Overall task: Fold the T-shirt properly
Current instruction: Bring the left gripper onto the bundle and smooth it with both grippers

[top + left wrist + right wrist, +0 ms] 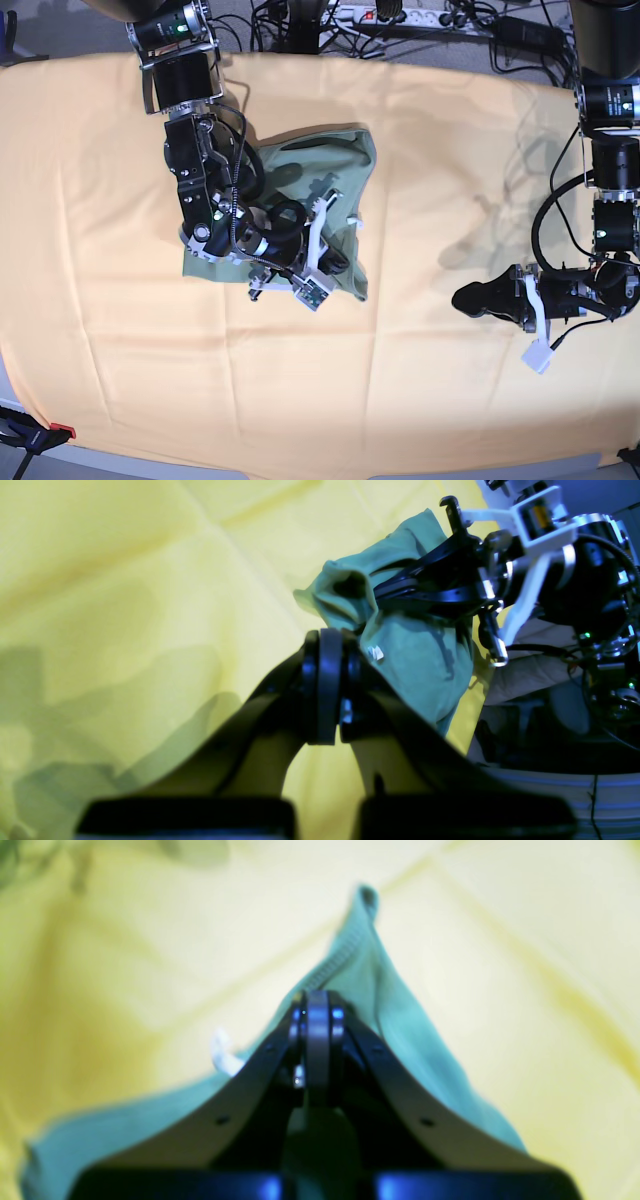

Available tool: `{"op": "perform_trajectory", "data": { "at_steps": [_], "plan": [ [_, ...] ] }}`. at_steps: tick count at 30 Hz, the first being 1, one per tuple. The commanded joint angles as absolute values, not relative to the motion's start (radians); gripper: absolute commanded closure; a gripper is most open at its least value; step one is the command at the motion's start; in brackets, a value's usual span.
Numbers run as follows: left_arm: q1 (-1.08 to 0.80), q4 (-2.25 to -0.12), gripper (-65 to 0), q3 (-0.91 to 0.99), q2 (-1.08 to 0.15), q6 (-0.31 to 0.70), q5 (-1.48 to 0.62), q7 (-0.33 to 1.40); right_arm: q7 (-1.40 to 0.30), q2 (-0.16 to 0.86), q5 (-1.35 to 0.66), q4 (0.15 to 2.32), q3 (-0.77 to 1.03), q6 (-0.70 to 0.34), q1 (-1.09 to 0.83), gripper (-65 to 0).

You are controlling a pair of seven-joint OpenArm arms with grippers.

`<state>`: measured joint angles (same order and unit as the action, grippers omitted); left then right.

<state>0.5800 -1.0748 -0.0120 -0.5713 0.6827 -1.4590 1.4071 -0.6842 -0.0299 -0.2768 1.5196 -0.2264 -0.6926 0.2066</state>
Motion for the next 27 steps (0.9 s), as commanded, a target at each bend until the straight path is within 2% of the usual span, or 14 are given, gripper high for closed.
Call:
{"op": "perform_trajectory", "data": {
  "at_steps": [1, 11, 18, 22, 27],
  "plan": [
    [0.612, -1.091, 0.0, -0.005, -0.587, 0.688, -1.484, 1.396, -0.642, -0.042, -0.318, 1.536, -0.224, -0.698, 0.236, 0.0],
    [0.612, -1.091, 0.0, -0.005, -0.587, 0.689, -1.484, 1.396, -0.636, -0.099, -0.393, 1.536, -0.224, -0.698, 0.294, 0.0],
    [0.612, -1.092, 0.0, -0.007, -0.578, 0.698, -1.484, 1.396, -0.784, -0.099, -0.385, 1.537, -0.172, -0.692, 0.363, 0.0],
    [0.613, -1.111, 0.0, -0.007, -0.568, 0.698, -1.484, 1.396, -0.789, -0.076, -0.381, 1.537, -0.078, -0.664, 0.363, 0.0],
    [0.613, -1.189, 0.0, -0.079, -0.540, 0.698, -1.484, 1.396, -0.787, 0.012, -0.360, 1.536, 0.010, -0.602, 0.358, 0.0]
  ]
}}
